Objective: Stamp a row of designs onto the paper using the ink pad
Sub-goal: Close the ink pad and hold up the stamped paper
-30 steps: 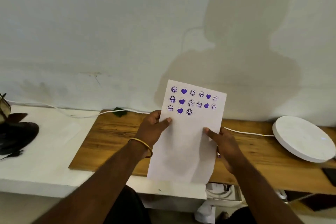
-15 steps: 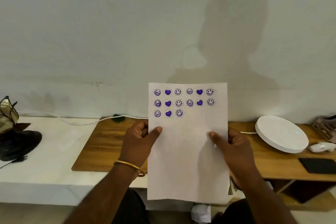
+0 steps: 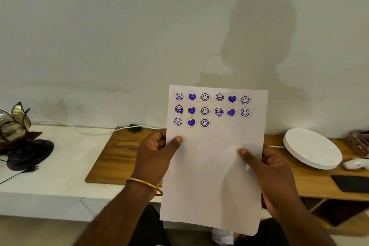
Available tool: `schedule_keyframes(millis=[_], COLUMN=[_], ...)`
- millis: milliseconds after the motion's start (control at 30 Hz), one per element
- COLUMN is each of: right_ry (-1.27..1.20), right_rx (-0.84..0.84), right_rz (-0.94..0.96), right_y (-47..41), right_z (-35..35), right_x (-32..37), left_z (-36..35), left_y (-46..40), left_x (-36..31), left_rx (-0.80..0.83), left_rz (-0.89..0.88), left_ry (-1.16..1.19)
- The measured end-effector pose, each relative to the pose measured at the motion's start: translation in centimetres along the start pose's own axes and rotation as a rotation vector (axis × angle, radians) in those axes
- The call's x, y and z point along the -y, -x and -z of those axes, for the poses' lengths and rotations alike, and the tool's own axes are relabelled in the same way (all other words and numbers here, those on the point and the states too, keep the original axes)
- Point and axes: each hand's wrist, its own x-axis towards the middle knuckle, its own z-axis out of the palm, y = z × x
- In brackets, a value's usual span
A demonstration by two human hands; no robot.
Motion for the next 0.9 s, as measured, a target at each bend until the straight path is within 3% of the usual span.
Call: schedule_keyframes(millis=[900], right_ry=[-0.027], right_rx=[0.028], right_rz=[0.05], right_y=[0.1], right_z=[0.1], right_x=[1.5], left_z=[0.1], left_y=[0.4], left_x=[-1.0], left_rx=[0.023], left_rz=[-0.074], left_ry=[0.033])
